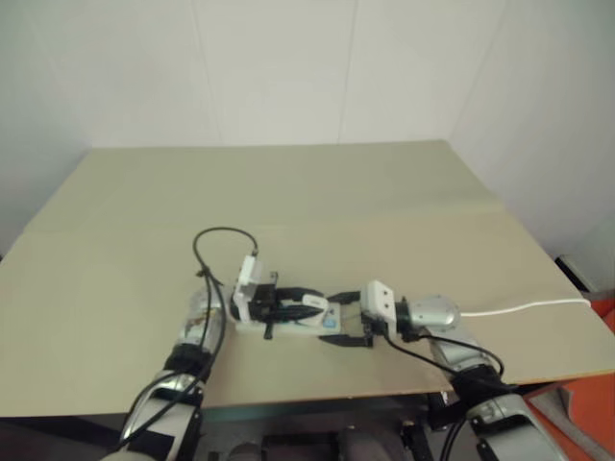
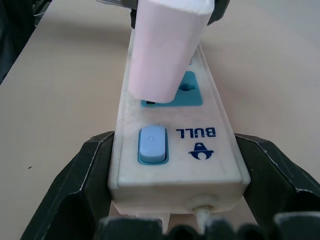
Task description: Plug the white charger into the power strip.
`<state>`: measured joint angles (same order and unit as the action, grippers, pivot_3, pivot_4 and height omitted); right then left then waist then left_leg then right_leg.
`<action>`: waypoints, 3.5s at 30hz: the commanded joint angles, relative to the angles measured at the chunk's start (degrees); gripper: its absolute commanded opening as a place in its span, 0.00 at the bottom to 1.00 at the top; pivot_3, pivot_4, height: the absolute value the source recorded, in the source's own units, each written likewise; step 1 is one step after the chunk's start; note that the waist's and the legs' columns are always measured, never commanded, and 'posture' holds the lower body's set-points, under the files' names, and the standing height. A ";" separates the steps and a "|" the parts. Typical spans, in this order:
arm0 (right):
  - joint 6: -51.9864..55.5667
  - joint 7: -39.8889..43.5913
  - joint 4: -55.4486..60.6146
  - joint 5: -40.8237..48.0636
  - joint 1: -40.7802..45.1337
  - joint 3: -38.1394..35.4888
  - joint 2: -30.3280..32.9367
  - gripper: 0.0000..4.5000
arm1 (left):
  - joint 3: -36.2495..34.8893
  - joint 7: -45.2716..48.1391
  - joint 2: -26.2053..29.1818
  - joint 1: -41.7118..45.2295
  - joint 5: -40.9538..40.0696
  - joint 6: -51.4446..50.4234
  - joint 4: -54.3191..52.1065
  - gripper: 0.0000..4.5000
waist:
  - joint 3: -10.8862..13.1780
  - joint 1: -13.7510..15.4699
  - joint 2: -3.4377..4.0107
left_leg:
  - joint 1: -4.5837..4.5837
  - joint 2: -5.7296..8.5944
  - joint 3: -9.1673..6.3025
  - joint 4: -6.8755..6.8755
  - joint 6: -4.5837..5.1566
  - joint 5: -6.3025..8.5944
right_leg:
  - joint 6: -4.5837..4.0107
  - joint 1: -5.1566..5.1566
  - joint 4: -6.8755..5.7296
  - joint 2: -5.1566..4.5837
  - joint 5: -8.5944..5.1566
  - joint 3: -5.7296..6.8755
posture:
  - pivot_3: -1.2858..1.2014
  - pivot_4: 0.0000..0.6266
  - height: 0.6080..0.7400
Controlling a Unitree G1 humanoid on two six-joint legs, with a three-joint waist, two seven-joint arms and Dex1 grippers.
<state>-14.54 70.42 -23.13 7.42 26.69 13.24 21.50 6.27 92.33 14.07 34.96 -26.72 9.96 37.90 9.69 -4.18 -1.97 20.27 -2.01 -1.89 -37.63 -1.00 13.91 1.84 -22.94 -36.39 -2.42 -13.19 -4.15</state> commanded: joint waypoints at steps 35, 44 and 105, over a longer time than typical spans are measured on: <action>-0.50 -1.11 -2.39 -3.85 -0.84 5.80 -1.41 0.76 | 1.46 0.17 13.29 0.82 -3.55 0.89 1.16 0.22 | 0.01 -1.65 0.01 | -0.05 -0.56 -0.31 0.70 0.01 -0.01 | -0.05 -0.22 0.14 1.00 0.11 -0.22 | 0.52 0.24 1.00; -0.96 -1.28 -2.48 -4.19 -1.11 6.14 -1.02 0.76 | 0.99 0.17 14.83 -1.23 -4.49 1.09 -0.30 0.22 | 0.02 -1.72 0.01 | -0.05 -0.66 -0.30 0.75 0.01 -0.01 | -0.30 -0.27 0.14 1.09 -0.02 -0.24 | 0.52 0.24 1.00; -2.18 -3.02 -2.79 -5.03 -1.75 7.62 -0.76 0.76 | 5.98 -6.46 11.63 -3.14 10.32 1.85 6.90 0.22 | -1.40 -1.11 0.32 | -0.56 -0.62 -0.41 0.94 -0.02 0.01 | -0.62 0.42 0.38 1.14 -0.22 -0.42 | 0.52 0.24 1.00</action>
<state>-16.15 65.39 -25.34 5.86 27.03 16.91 20.28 10.47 90.82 24.23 34.56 -24.10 14.22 38.28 8.29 -5.29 -1.65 19.69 -2.63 -2.31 -36.69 -1.02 13.92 1.21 -22.53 -35.99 -1.28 -13.42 -4.57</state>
